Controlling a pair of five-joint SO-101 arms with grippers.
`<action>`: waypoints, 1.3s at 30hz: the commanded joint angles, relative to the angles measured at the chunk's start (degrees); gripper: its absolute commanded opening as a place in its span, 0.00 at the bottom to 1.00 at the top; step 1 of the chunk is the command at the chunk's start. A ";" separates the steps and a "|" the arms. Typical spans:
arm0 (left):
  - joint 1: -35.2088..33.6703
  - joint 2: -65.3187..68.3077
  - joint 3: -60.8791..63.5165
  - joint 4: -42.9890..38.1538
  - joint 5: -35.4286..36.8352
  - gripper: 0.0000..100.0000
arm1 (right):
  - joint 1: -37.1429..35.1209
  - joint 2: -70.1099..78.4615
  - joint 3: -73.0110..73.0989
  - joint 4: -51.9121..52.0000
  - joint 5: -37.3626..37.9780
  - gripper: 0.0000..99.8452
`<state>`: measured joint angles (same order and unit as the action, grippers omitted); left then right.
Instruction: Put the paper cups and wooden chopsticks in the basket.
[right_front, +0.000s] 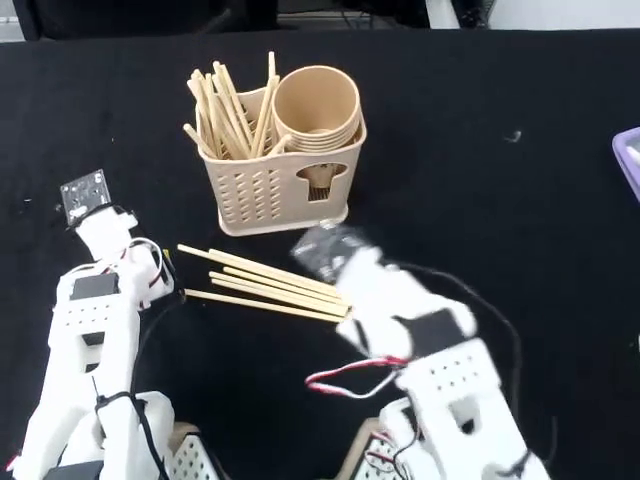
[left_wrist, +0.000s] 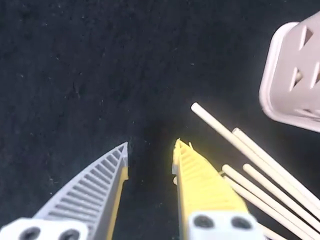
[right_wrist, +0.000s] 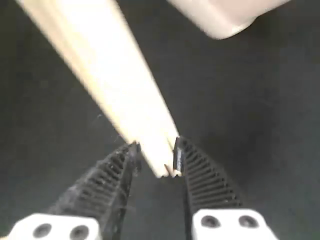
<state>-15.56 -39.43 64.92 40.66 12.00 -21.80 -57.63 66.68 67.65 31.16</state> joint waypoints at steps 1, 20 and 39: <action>-0.31 -0.70 -0.40 -0.97 0.62 0.16 | -7.21 3.91 -0.31 -2.64 0.62 0.13; -0.40 -0.79 -0.40 -0.97 0.62 0.16 | -9.41 27.82 1.27 -21.45 7.47 0.16; -0.48 -0.79 -0.40 -0.97 0.62 0.16 | -9.32 5.14 4.18 -2.46 10.55 0.01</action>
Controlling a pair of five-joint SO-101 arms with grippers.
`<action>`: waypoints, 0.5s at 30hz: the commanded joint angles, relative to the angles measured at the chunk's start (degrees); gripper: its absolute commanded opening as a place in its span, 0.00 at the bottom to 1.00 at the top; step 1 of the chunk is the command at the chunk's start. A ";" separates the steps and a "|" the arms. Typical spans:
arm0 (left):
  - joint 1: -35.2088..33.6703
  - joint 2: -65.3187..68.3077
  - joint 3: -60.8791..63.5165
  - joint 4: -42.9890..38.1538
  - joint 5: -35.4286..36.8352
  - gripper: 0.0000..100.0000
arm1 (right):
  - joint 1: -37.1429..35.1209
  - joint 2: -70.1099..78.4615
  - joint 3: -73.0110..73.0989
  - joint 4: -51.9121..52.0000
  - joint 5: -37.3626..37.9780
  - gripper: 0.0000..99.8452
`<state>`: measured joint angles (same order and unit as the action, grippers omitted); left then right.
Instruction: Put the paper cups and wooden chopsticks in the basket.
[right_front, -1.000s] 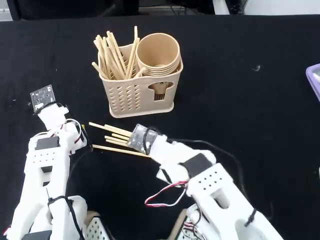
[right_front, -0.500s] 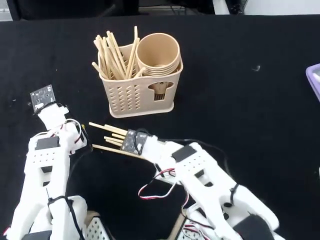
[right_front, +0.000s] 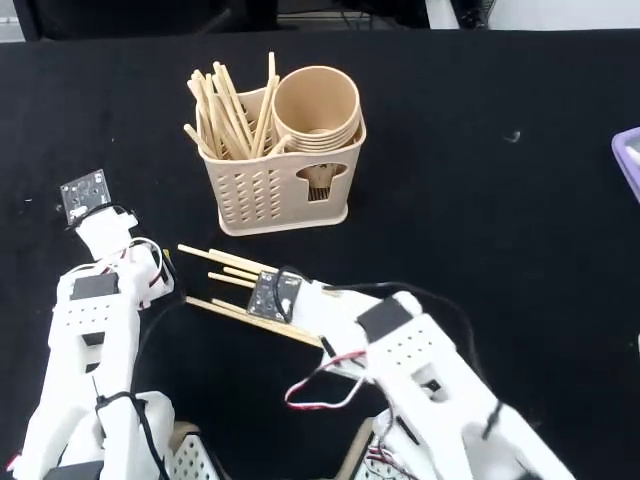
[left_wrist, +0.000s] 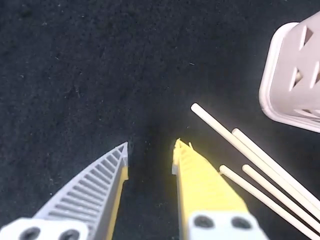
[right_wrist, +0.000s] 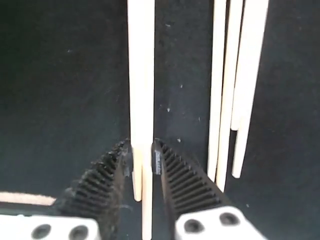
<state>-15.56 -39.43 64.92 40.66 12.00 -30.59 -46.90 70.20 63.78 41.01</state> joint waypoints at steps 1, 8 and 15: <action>-0.48 -0.79 -0.40 -0.97 0.62 0.16 | -0.53 -6.99 2.07 1.41 0.70 0.01; -0.48 -0.79 -0.40 -0.97 0.62 0.16 | 4.22 -12.09 2.51 1.58 0.70 0.01; -0.48 -0.79 -0.40 -0.97 0.62 0.16 | 8.09 -17.36 -11.21 4.04 -7.30 0.01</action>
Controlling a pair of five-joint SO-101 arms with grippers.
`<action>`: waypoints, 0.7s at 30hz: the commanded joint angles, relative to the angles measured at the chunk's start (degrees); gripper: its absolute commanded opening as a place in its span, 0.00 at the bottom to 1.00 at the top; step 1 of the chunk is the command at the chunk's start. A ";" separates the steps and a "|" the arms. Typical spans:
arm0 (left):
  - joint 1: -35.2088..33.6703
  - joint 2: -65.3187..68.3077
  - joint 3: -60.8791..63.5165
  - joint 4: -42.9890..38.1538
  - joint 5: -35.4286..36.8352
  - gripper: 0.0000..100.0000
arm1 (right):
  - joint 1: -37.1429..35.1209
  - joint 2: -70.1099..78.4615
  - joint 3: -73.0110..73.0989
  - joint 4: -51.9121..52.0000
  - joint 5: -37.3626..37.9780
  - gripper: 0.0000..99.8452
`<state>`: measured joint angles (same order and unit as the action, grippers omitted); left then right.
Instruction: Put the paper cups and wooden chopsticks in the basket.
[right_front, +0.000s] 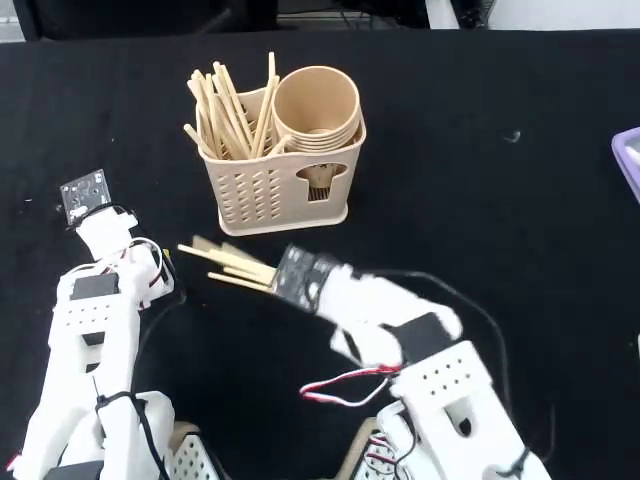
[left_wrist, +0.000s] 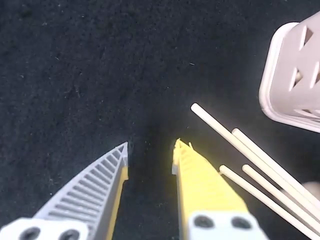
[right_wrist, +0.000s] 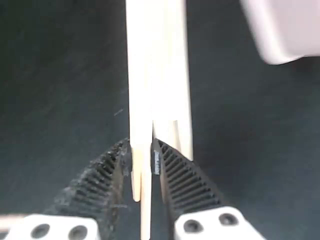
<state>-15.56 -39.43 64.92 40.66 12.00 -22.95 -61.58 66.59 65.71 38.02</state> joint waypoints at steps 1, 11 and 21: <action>-0.48 -0.79 -0.40 -0.97 0.62 0.16 | -0.79 -3.30 -10.15 3.87 -5.54 0.01; -0.48 -0.79 -0.40 -0.97 0.62 0.16 | -8.53 -8.13 -31.25 2.37 -19.43 0.01; -0.48 -0.62 -0.40 -0.97 0.62 0.16 | -8.53 -8.04 -11.21 -49.93 -29.71 0.01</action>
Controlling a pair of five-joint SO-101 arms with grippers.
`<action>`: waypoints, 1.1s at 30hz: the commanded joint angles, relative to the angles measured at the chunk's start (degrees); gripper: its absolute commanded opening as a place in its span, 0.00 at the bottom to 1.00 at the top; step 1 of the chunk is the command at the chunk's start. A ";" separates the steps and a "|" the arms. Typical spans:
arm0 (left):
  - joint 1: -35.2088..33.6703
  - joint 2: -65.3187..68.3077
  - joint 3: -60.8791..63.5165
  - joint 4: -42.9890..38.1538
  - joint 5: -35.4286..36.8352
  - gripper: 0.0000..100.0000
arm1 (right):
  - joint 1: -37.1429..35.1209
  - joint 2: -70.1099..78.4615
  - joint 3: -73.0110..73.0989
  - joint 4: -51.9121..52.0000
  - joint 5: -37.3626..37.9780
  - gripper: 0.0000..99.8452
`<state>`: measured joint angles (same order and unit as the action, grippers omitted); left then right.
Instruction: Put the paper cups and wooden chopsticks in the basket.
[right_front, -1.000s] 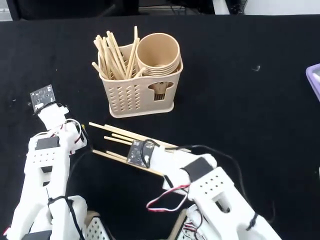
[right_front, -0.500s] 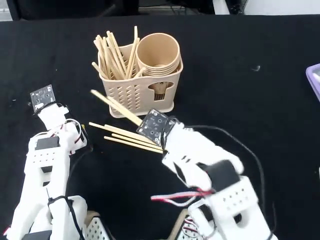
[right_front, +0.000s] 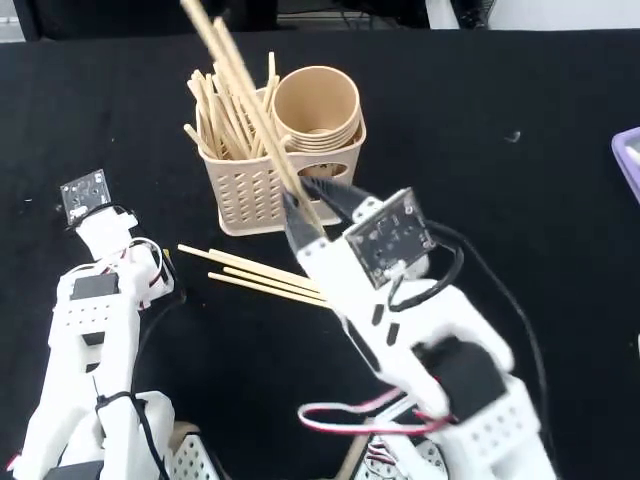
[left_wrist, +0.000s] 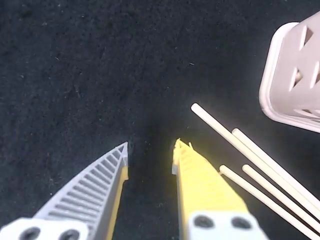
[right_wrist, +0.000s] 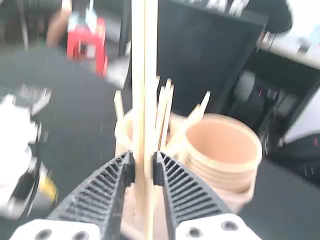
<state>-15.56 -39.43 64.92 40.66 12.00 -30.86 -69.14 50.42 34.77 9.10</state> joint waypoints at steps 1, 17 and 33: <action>-0.48 -0.53 -0.40 -0.97 0.62 0.16 | -0.62 -0.40 7.25 -24.09 -0.79 0.01; -0.48 -0.35 -0.40 -0.97 0.62 0.16 | -0.26 32.84 -5.67 -45.54 -8.62 0.01; -0.57 -0.53 -0.40 -0.70 0.62 0.16 | 3.25 55.52 -17.10 -45.54 -8.44 0.01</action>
<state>-15.56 -39.43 64.92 40.66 12.00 -28.48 -14.02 36.35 -9.19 1.01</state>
